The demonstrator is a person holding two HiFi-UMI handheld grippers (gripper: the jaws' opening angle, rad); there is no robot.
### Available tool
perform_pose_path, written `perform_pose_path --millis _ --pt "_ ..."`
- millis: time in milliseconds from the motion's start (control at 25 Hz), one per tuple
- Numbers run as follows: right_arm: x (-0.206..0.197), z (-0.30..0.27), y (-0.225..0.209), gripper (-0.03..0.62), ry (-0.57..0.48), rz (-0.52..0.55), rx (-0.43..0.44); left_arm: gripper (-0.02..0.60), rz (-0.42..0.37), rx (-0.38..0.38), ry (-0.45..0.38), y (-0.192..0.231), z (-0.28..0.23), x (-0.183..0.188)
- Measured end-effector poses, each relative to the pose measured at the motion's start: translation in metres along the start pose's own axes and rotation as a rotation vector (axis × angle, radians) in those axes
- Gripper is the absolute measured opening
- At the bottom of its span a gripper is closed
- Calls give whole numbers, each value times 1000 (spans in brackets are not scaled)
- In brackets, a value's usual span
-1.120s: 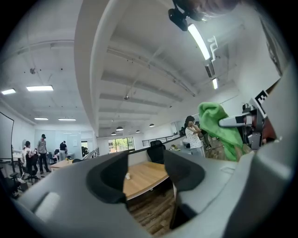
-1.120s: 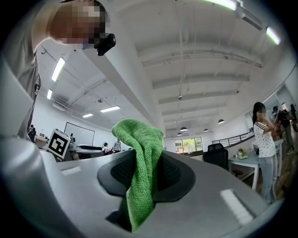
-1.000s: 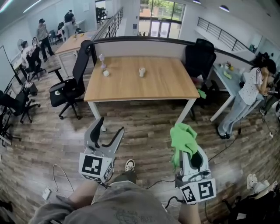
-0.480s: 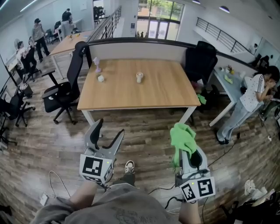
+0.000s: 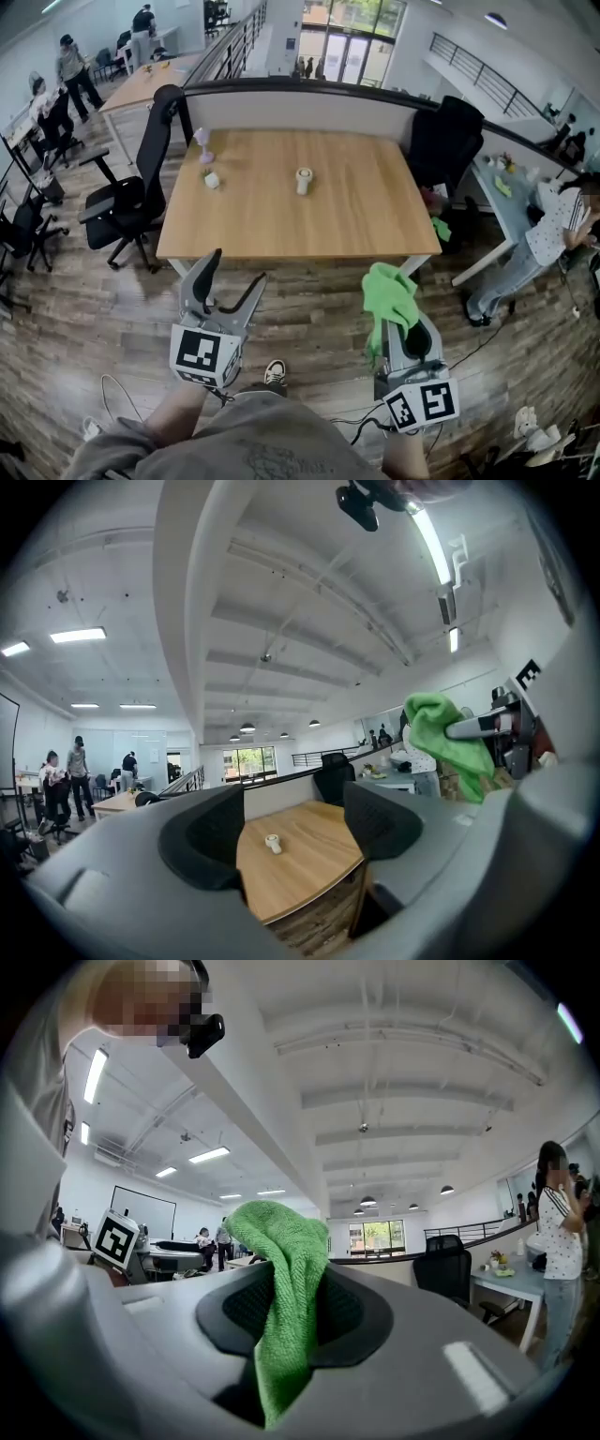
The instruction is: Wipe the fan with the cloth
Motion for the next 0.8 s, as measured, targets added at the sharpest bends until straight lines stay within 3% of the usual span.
perform_pose_path --millis 200,440,800 --pt "-5 -75 -10 98 35 -9 10 331 -6 -22 59 42 -61 -18" --pt "-9 -144 -17 98 38 0 24 331 -20 -44 66 79 -116 -31" --pt "-19 -193 -30 98 90 -6 32 331 8 -49 82 102 -159 -47"
Point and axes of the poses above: the fingertips, and each gripper's own axes: z backward along the fingers, y to its left, x out of its top, the point moved 8 cm from there along z, backward along the fingers, and after that the axes turned 3 degrees about -z, right-handed, at the moved point
